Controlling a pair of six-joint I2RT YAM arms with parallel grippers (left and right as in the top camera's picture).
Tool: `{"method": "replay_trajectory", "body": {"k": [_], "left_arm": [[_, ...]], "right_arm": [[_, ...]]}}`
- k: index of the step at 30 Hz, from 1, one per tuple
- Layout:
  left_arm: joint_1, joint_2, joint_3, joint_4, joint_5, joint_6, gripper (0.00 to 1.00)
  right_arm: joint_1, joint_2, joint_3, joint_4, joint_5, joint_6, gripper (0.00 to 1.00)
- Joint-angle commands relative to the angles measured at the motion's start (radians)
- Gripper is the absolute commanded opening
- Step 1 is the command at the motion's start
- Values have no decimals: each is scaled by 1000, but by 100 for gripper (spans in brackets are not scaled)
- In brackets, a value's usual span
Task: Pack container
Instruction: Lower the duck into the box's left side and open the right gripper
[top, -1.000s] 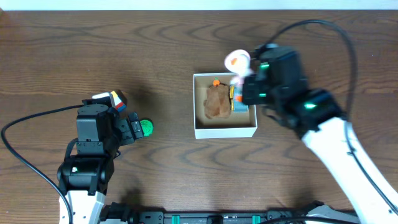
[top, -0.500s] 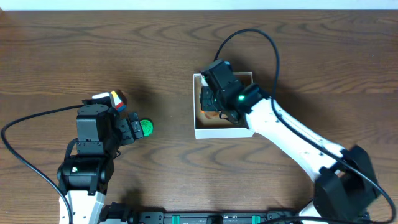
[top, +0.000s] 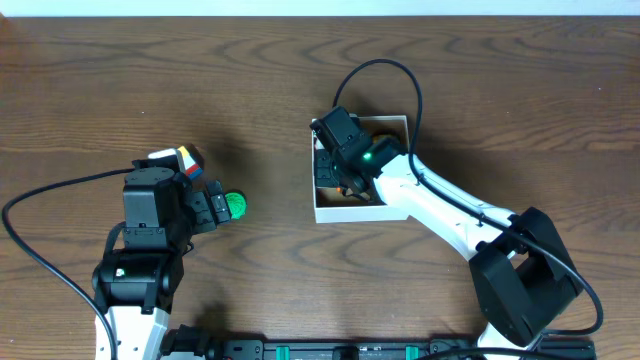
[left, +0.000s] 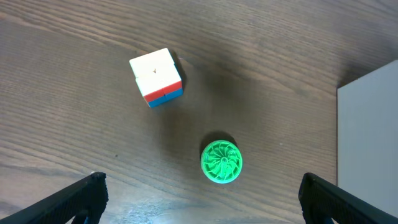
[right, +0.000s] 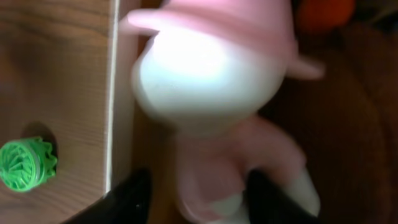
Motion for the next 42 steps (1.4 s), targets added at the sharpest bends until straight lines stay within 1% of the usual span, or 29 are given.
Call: {"method": "replay_trajectory", "body": {"k": [1,2,4,9,17,22,24,27,28,29,30,32,33,37,39,42], "left_arm": [[5,4,21,-2,-12,13,98],[5,4,21,-2,-12,13,98],[5,4,21,-2,-12,13,98],[5,4,21,-2,-12,13,98],[5,4,21,-1,-12,13,98],[5,4,21,-2,-12,13,98],[5,4,21,-2,-12,13,98],[5,4,21,-1,-12,13,98],[5,4,21,-1,-12,13,98],[5,4,21,2,-12,13,98],[5,4,21,2,-12,13,98],[5,4,21,3,-12,13,98],[5,4,21,6,-12,13,98],[5,2,22,7,-5,13,98],[5,3,28,10,31,13,98],[2,25,49,1,40,12,98]], "right_arm": [[1,7,6,-16,9,-3,65],[2,4,6,-20,9,-3,70],[1,-5,6,-24,9,-13,72],[1,-57,6,-31,34,-35,73],[1,-180,8,-27,100,-111,75],[1,-195,8,-29,105,-115,76],[1,-189,8,-28,105,-115,75],[1,-175,8,-31,105,-117,64],[1,-172,8,-36,105,-127,63],[1,-171,8,-41,116,-139,63],[-1,-172,8,-48,137,-141,66],[-13,-187,8,-55,181,-153,77],[-24,-204,13,-61,201,-175,80],[-119,-300,56,-143,251,-245,98],[-205,-361,80,-202,242,-283,99],[-354,-442,88,-277,203,-325,99]]}}
